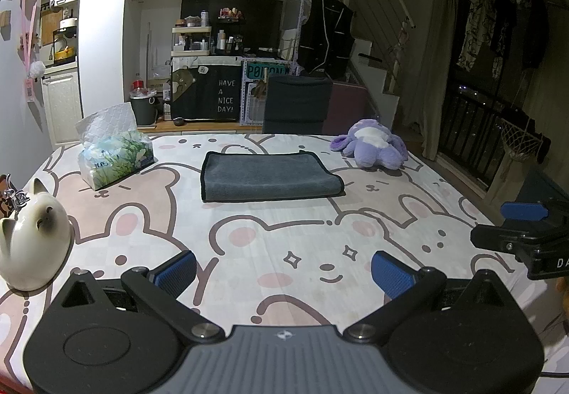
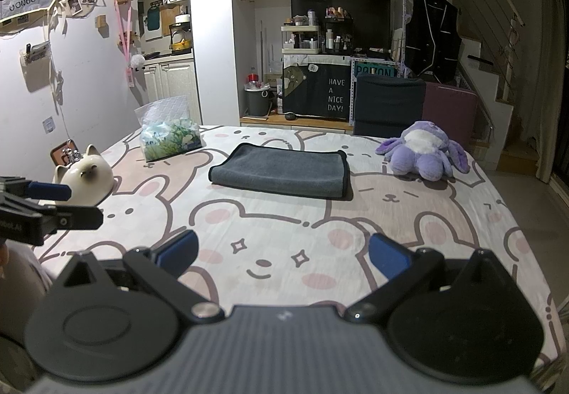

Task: Fold towel

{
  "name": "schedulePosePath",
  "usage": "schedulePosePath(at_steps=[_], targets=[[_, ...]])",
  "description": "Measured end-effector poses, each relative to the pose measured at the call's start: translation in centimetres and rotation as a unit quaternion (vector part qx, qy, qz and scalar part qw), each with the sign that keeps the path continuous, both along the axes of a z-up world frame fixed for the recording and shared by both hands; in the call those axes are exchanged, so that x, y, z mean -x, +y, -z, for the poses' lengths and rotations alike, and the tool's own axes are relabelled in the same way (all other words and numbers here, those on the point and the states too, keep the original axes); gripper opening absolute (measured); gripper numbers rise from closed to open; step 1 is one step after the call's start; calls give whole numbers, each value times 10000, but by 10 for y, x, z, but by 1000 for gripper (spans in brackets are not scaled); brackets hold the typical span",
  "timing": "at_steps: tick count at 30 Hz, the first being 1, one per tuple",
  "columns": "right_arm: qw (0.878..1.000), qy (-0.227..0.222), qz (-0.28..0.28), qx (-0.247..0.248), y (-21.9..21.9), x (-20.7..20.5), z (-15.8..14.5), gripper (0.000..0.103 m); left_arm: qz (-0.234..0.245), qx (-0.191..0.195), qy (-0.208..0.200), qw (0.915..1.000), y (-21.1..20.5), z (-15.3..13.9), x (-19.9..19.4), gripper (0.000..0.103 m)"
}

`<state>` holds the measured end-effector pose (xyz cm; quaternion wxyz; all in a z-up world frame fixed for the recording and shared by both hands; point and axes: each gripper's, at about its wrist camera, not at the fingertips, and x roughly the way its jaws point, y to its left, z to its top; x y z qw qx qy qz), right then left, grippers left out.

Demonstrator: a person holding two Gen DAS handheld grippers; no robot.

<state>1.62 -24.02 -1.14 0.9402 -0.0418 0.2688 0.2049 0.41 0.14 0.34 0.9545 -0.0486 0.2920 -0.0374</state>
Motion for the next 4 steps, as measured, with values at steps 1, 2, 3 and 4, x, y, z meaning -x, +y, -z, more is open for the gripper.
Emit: schedulePosePath(at_steps=[1, 2, 3, 4], targets=[[10000, 0, 0, -4, 0, 0, 0, 103, 1, 1, 1, 10000, 0, 0, 0, 103], [10000, 0, -1, -4, 0, 0, 0, 103, 3, 3, -3, 10000, 0, 0, 0, 103], [10000, 0, -1, -2, 0, 0, 0, 103, 0, 3, -3, 10000, 1, 0, 0, 103], [10000, -3, -2, -6, 0, 0, 0, 103, -8, -8, -1, 10000, 0, 0, 0, 103]])
